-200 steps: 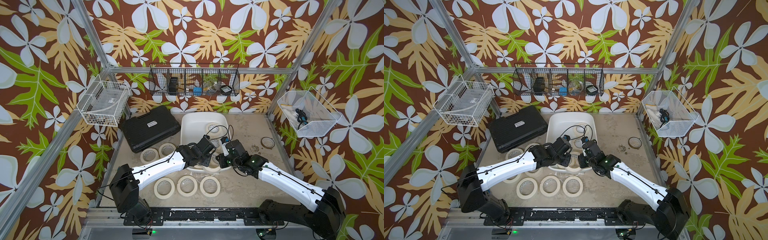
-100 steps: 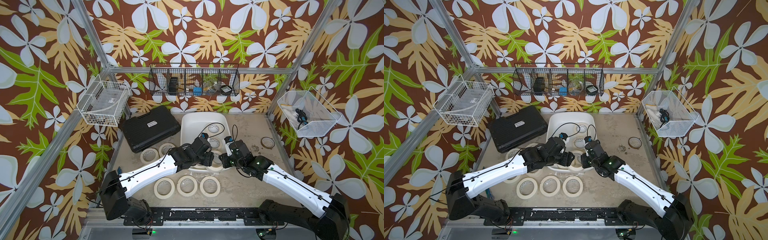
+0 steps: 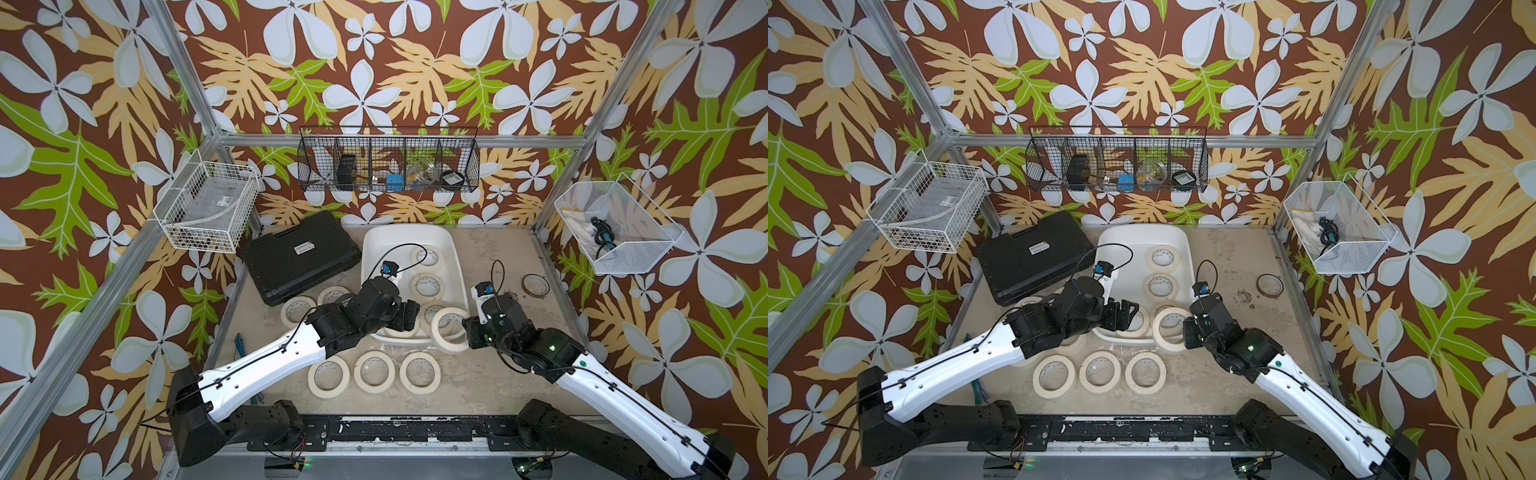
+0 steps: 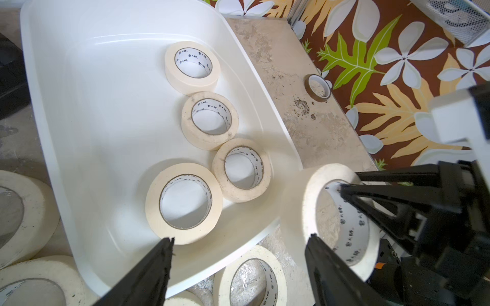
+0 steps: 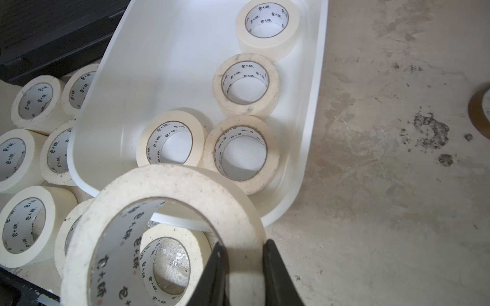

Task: Take out the art tape in the storage box
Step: Place the art tape at the center of the board.

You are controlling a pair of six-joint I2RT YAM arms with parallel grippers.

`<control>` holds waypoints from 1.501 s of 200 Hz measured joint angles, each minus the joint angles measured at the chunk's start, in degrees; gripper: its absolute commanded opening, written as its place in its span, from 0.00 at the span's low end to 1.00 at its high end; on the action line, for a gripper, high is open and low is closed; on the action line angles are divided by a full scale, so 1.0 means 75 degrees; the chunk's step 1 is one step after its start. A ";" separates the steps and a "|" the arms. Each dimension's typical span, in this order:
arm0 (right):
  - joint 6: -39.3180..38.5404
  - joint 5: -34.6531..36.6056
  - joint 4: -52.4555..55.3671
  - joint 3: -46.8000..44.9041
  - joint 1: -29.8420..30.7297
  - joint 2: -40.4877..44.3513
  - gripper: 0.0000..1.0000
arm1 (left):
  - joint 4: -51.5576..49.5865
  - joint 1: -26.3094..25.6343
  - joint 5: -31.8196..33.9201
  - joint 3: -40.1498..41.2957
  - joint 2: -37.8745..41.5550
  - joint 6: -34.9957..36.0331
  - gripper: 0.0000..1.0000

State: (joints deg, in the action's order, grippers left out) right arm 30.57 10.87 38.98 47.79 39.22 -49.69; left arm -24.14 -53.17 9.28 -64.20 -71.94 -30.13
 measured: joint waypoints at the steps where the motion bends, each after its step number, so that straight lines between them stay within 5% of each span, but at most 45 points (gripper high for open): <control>1: 0.0029 0.0015 0.0006 -0.0009 0.0000 0.0023 0.00 | 0.0003 0.0009 0.0009 0.0006 -0.0006 0.0000 0.82; 61: 0.2637 0.1585 0.1501 -0.0146 -0.0023 0.0525 0.00 | 0.0020 0.0248 0.0041 0.0114 -0.0353 0.0000 0.82; 145: 0.4485 0.1705 0.2232 -0.1390 -0.0020 0.1037 0.00 | 0.0052 0.0533 -0.0050 0.0256 -0.0565 -0.0003 0.81; 202: 0.4278 0.1221 0.1463 -0.2422 -0.0017 0.1483 0.00 | 0.0105 0.0603 -0.0108 0.0309 -0.0746 -0.0003 0.79; 300: 0.3879 0.0583 0.0093 -0.3244 -0.0017 0.0495 0.00 | 0.0102 0.0618 -0.0204 0.0411 -0.1014 0.0000 0.78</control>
State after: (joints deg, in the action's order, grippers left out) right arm 59.66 15.25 39.68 23.46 39.09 -45.98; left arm -23.38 -48.53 7.75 -61.12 -79.55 -30.13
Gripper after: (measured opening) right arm 0.221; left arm 0.779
